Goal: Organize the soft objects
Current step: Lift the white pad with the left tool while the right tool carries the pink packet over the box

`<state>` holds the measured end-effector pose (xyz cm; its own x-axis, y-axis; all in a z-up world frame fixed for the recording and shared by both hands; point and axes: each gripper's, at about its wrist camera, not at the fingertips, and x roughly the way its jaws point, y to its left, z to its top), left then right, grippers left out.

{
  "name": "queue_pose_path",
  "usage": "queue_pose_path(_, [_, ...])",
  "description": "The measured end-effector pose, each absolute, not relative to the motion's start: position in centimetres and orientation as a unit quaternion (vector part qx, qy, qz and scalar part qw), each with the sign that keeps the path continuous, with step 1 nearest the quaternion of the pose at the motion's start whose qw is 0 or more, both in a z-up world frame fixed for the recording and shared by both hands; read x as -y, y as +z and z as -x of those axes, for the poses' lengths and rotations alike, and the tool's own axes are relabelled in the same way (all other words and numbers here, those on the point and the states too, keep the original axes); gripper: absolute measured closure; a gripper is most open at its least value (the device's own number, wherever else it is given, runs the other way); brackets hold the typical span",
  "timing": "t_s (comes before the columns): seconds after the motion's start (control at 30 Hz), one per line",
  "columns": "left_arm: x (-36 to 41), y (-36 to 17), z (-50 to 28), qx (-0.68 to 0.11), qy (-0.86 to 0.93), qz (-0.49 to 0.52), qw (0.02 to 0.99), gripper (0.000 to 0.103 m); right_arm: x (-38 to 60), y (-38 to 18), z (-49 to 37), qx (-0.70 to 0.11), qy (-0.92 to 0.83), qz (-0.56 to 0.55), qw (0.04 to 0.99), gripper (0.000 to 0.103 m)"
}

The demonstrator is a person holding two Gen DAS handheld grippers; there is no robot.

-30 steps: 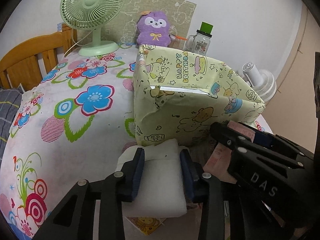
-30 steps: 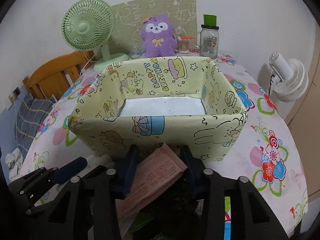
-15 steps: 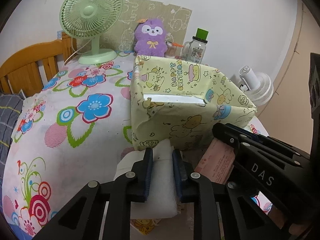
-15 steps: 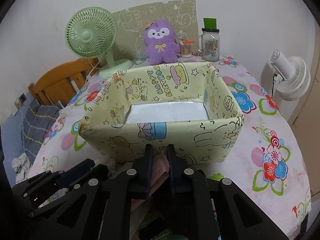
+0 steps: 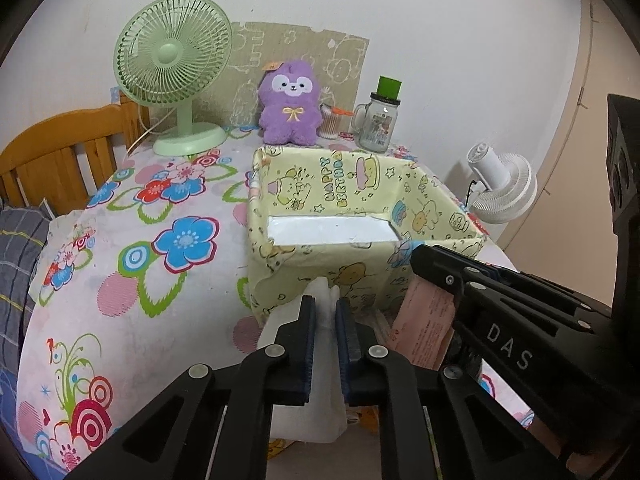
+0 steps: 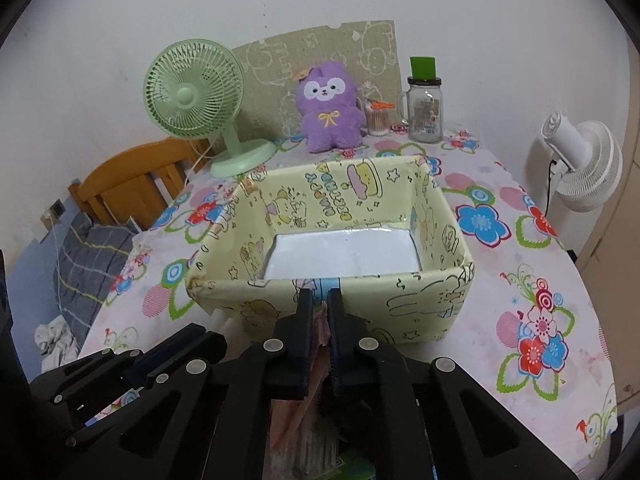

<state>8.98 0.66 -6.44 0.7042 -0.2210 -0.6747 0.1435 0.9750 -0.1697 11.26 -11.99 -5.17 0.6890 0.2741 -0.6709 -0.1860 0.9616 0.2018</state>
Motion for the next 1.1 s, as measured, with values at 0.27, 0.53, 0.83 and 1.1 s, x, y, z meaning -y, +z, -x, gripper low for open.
queue_pose_path(0.27, [-0.1, -4.9, -8.7, -0.36, -0.102, 0.05, 0.926, 0.096, 12.6, -3.8, -10.9, -0.36, 0.124, -0.062, 0.923, 0.094])
queue_pose_path(0.53, [0.7, -3.7, -8.7, -0.351, -0.109, 0.046, 0.929, 0.097, 13.4, -2.6, -11.0, -0.35, 0.121, -0.064, 0.927, 0.095])
queue_pose_path(0.83, [0.1, -5.3, -9.2, -0.381, -0.109, 0.06, 0.916, 0.062, 13.4, -3.2, -11.1, -0.355, 0.125, -0.064, 0.924, 0.095])
queue_pose_path(1.1, [0.1, -6.4, -9.1, -0.385, -0.116, 0.056, 0.914, 0.039, 12.9, -4.4, -11.2, -0.363, 0.124, -0.06, 0.922, 0.095])
